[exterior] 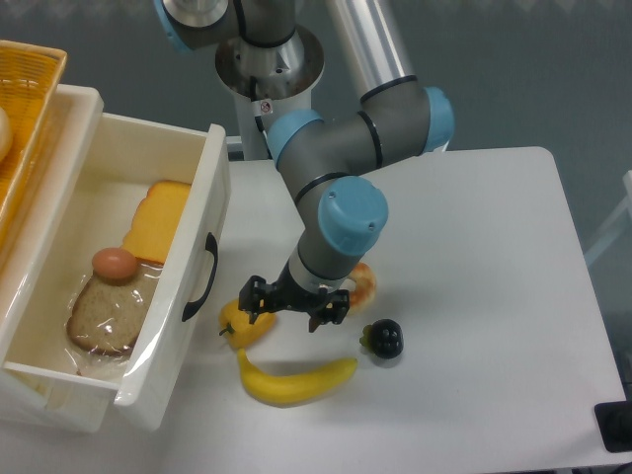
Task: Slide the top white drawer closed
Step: 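Lower the gripper beside the drawer's outer face near its black handle, then push the open white drawer shut with the gripper against its front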
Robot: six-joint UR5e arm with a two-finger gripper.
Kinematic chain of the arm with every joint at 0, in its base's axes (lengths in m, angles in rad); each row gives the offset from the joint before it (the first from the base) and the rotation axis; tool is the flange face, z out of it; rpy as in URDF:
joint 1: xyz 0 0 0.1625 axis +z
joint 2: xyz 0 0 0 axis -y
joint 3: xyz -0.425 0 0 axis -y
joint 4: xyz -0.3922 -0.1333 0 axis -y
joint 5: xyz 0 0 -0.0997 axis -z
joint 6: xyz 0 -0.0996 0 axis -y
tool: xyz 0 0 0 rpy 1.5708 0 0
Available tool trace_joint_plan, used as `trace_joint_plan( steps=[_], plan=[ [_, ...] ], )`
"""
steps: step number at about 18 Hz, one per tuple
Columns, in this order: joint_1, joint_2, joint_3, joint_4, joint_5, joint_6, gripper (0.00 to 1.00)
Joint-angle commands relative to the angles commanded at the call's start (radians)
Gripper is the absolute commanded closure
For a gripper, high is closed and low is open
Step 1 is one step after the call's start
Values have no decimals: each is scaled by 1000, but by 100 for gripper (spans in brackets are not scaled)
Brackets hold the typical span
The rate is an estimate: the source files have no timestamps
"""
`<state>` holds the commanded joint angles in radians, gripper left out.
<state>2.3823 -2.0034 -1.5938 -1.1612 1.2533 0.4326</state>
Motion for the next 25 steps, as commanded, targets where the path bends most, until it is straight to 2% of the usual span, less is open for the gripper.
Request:
trace_joint_plan(
  steps=[15,25],
  plan=[
    [-60,17,-6,-2,-3,5,0],
    [-84,32,-6,-32,-6,26,0]
  ],
)
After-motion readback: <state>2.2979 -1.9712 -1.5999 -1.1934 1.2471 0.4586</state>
